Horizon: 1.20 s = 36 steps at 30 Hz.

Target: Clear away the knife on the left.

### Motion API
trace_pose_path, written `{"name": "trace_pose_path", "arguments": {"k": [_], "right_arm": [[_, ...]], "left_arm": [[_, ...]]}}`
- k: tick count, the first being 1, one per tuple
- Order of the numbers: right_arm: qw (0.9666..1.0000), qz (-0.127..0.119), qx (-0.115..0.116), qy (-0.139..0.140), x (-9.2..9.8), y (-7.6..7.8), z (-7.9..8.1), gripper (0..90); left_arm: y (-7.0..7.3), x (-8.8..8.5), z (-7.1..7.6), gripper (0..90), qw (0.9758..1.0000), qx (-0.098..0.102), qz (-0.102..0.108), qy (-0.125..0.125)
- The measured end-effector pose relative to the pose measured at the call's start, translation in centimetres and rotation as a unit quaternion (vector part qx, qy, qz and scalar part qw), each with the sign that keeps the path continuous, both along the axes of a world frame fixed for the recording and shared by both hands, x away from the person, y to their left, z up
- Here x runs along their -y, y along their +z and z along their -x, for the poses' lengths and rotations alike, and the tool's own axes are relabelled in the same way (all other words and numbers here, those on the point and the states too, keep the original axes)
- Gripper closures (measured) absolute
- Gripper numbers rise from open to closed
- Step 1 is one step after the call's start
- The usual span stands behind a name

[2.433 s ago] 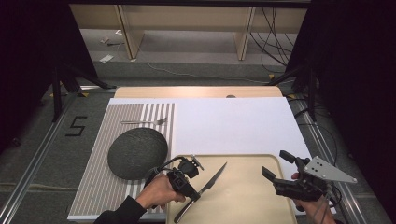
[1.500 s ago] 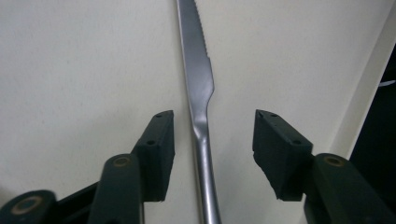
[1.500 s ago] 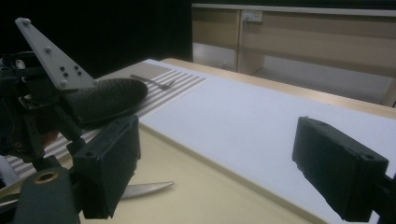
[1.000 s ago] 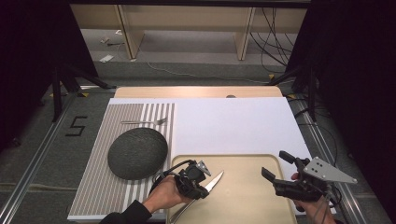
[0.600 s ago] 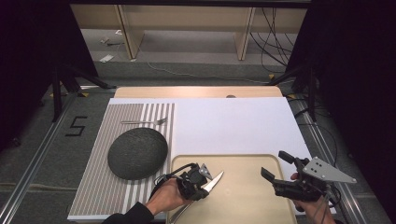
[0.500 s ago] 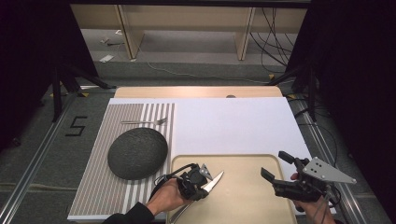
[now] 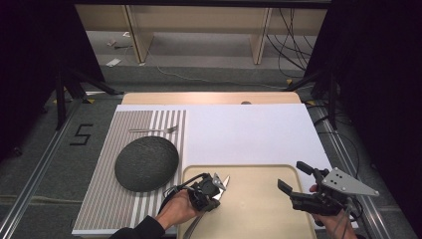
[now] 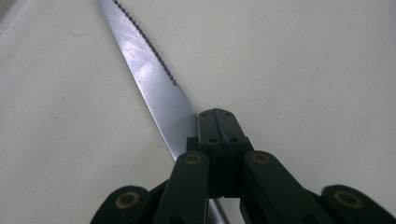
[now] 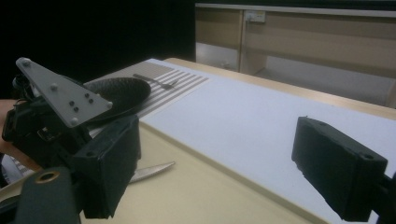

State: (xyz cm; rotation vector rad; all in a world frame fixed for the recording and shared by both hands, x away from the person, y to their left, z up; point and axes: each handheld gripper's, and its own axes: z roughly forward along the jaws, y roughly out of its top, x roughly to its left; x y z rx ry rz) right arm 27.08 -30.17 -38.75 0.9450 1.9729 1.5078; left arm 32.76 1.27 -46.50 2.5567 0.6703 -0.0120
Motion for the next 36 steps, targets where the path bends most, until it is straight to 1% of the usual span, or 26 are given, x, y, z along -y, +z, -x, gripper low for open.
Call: {"name": "trace_pose_path", "arguments": {"k": [4, 8, 13, 15, 17, 20, 23, 26, 28, 29, 36], "right_arm": [[1.0000, -0.001, 0.001, 0.000, 0.0, 0.0, 0.0, 16.4], [1.0000, -0.002, 0.001, -0.001, 0.0, 0.0, 0.0, 16.5], [1.0000, -0.004, 0.001, -0.001, 0.1, 0.1, 0.0, 16.5], [1.0000, -0.002, 0.001, -0.001, 0.0, 0.0, 0.0, 16.5], [1.0000, -0.002, 0.001, -0.001, 0.0, 0.0, 0.1, 16.5], [1.0000, -0.002, 0.001, -0.001, 0.0, 0.0, 0.0, 16.5], [1.0000, -0.003, 0.001, -0.002, 0.1, 0.1, 0.0, 16.6], [1.0000, -0.002, 0.001, -0.002, 0.1, 0.0, 0.0, 16.6], [1.0000, -0.002, 0.001, -0.002, 0.1, 0.0, 0.1, 16.6], [1.0000, -0.003, 0.002, -0.001, 0.1, 0.1, 0.1, 16.6], [1.0000, -0.003, 0.001, -0.002, 0.1, 0.1, 0.0, 16.6]], "left_arm": [[0.0, -0.2, -0.1, 89.9, 1.0000, -0.004, -0.003, 0.001], [0.2, -0.7, -0.1, 89.9, 0.9998, -0.012, -0.012, 0.003], [0.2, -1.4, -0.2, 89.9, 0.9997, -0.007, -0.022, 0.012], [0.3, -1.6, -0.2, 89.9, 0.9996, -0.006, -0.026, 0.012], [0.3, -1.9, -0.3, 89.9, 0.9994, -0.007, -0.031, 0.016], [0.3, -2.2, -0.4, 89.9, 0.9992, -0.008, -0.034, 0.018], [0.4, -2.6, -0.6, 89.9, 0.9989, -0.014, -0.036, 0.027], [0.4, -3.1, -0.6, 89.9, 0.9983, -0.020, -0.043, 0.033], [0.4, -3.3, -0.6, 89.9, 0.9982, -0.020, -0.044, 0.036], [0.5, -3.6, -0.6, 89.9, 0.9978, -0.023, -0.049, 0.039], [0.5, -4.3, -0.7, 89.9, 0.9972, -0.029, -0.051, 0.047]]}}
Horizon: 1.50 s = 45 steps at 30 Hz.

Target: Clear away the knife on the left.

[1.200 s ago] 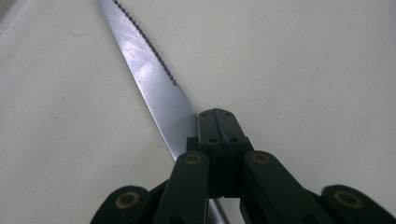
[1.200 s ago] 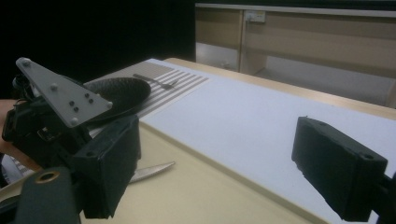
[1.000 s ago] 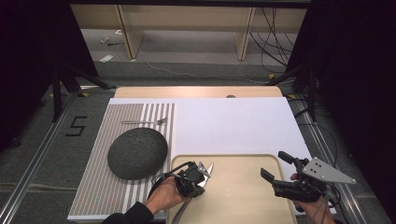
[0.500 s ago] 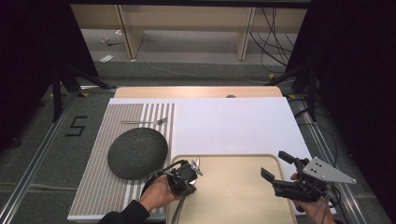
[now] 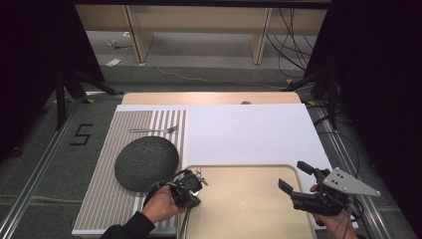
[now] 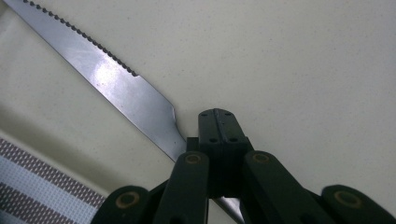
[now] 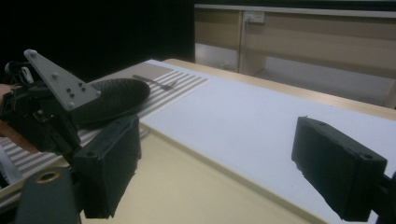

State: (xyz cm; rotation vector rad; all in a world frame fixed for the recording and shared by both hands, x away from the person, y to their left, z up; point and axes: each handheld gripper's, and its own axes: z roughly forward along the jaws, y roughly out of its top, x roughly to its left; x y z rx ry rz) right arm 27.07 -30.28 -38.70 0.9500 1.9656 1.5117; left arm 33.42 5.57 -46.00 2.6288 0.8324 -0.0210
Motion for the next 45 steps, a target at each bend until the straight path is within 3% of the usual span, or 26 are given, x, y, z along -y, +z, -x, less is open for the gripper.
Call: {"name": "trace_pose_path", "arguments": {"k": [10, 24, 29, 33, 34, 36, 37, 38, 39, 40, 42, 45], "right_arm": [[1.0000, 0.000, 0.001, 0.000, 0.0, 0.0, 0.0, 16.6], [1.0000, 0.000, 0.000, 0.001, 0.0, 0.0, 0.0, 16.6], [1.0000, 0.002, 0.001, 0.002, -0.1, 0.0, 0.0, 16.6], [1.0000, 0.002, 0.000, 0.002, -0.1, 0.0, 0.0, 16.6], [1.0000, 0.002, 0.000, 0.002, -0.1, 0.0, 0.0, 16.6], [1.0000, 0.004, -0.001, 0.002, -0.1, 0.0, 0.0, 16.6], [1.0000, 0.003, 0.000, 0.003, -0.2, 0.0, 0.0, 16.6], [1.0000, 0.003, 0.000, 0.003, -0.2, 0.0, 0.0, 16.6], [1.0000, 0.003, 0.000, 0.004, -0.2, 0.0, 0.0, 16.6], [1.0000, 0.003, 0.000, 0.003, -0.2, -0.1, 0.0, 16.6], [1.0000, 0.003, 0.000, 0.003, -0.2, -0.1, 0.0, 16.6], [1.0000, 0.003, -0.001, 0.004, -0.2, -0.1, 0.1, 16.6]], "left_arm": [[0.0, -0.8, 0.0, 89.9, 1.0000, -0.004, -0.004, 0.008], [0.0, -1.6, 0.0, 86.4, 0.9997, -0.015, 0.010, 0.014], [0.1, -1.7, 0.0, 74.3, 0.9995, -0.021, 0.020, 0.013], [0.3, -1.8, -0.1, 56.7, 0.9990, -0.027, 0.034, 0.013], [0.3, -1.7, 0.0, 56.7, 0.9989, -0.025, 0.036, 0.016], [0.5, -1.7, 0.0, 44.4, 0.9982, -0.030, 0.047, 0.020], [1.0, -1.7, 0.1, 37.4, 0.9971, -0.028, 0.065, 0.028], [1.0, -1.7, 0.1, 33.6, 0.9971, -0.028, 0.065, 0.028], [1.5, -1.7, 0.1, 30.0, 0.9953, -0.025, 0.088, 0.032], [1.5, -1.7, 0.1, 27.2, 0.9953, -0.025, 0.088, 0.032], [1.9, -1.7, 0.1, 25.0, 0.9927, -0.026, 0.114, 0.032], [2.1, -1.7, 0.2, 17.5, 0.9920, -0.013, 0.121, 0.033]]}}
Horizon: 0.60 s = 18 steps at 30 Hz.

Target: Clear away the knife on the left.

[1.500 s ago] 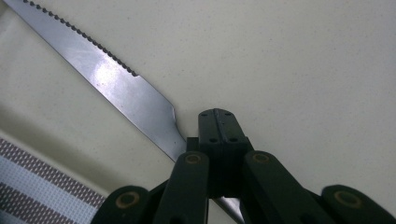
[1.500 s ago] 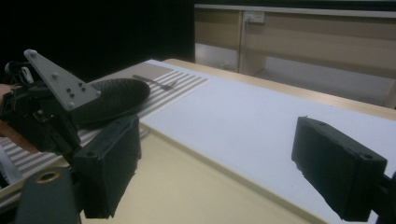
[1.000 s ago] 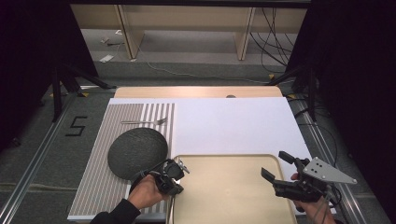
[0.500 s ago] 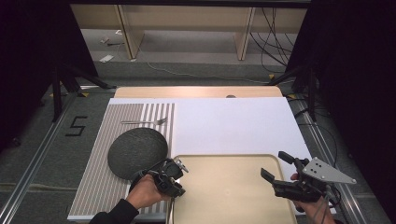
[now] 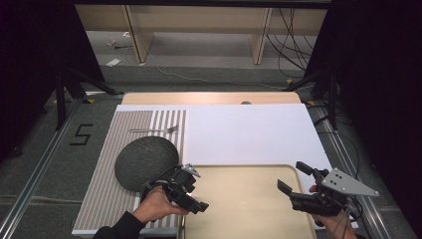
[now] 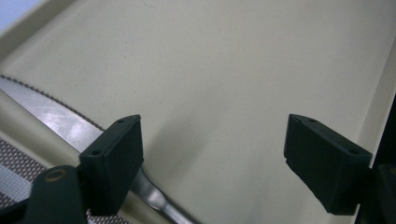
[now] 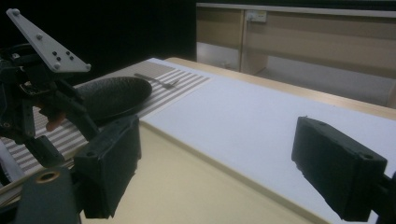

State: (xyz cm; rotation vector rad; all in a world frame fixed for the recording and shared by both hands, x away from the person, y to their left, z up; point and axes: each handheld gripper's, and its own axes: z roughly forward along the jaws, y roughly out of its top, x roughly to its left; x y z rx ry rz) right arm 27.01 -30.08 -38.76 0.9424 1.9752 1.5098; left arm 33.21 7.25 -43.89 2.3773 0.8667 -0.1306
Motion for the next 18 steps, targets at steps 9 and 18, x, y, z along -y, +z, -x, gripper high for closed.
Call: {"name": "trace_pose_path", "arguments": {"k": [9, 18], "right_arm": [[1.0000, 0.000, 0.000, 0.000, 0.0, 0.0, 0.0, 16.6], [1.0000, 0.000, 0.001, 0.000, 0.0, 0.0, 0.0, 16.6]], "left_arm": [[0.9, -0.2, 0.3, 16.4, 0.9977, 0.050, 0.044, 0.013], [2.0, -0.8, 0.8, 16.4, 0.9873, 0.113, 0.111, 0.015]]}}
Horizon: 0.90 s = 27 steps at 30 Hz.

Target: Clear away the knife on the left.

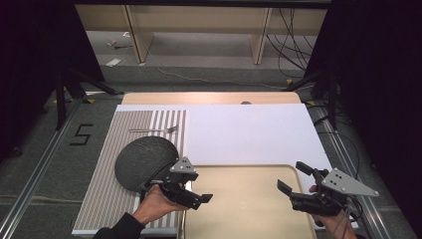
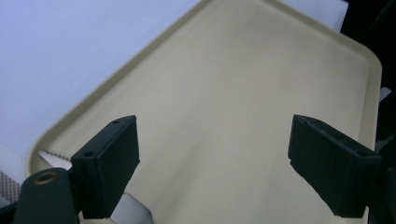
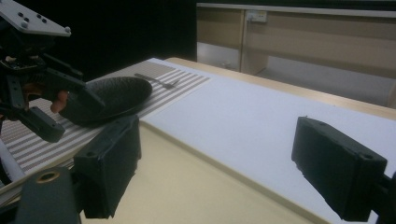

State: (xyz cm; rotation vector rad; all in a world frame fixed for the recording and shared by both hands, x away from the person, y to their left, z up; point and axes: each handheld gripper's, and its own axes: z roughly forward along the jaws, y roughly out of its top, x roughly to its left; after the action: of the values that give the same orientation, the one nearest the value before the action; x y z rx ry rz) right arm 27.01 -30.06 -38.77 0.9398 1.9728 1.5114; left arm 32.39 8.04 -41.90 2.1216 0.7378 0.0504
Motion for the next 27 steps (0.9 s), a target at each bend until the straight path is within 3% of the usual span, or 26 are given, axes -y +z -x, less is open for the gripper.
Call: {"name": "trace_pose_path", "arguments": {"k": [5, 11, 15, 19, 22, 27], "right_arm": [[1.0000, 0.000, 0.000, 0.000, 0.0, 0.0, 0.0, 16.6], [1.0000, 0.000, 0.000, 0.000, 0.0, 0.0, 0.0, 16.6], [1.0000, 0.000, -0.001, 0.000, 0.0, 0.0, 0.0, 16.6], [1.0000, 0.000, -0.001, 0.000, 0.0, 0.0, 0.0, 16.6], [1.0000, 0.000, -0.001, 0.000, 0.0, 0.0, 0.0, 16.6], [1.0000, 0.000, -0.001, 0.000, 0.0, 0.0, 0.0, 16.6]], "left_arm": [[0.3, -0.4, 0.1, 16.4, 0.9995, 0.018, 0.026, 0.008], [0.8, -1.0, 0.3, 16.1, 0.9971, 0.047, 0.058, 0.012], [1.3, -1.9, 0.7, 16.0, 0.9928, 0.078, 0.087, 0.022], [1.4, -2.5, 0.9, 16.0, 0.9901, 0.092, 0.101, 0.032], [1.4, -2.7, 0.9, 16.1, 0.9897, 0.093, 0.104, 0.033], [1.6, -3.5, 1.3, 16.1, 0.9859, 0.111, 0.118, 0.044]]}}
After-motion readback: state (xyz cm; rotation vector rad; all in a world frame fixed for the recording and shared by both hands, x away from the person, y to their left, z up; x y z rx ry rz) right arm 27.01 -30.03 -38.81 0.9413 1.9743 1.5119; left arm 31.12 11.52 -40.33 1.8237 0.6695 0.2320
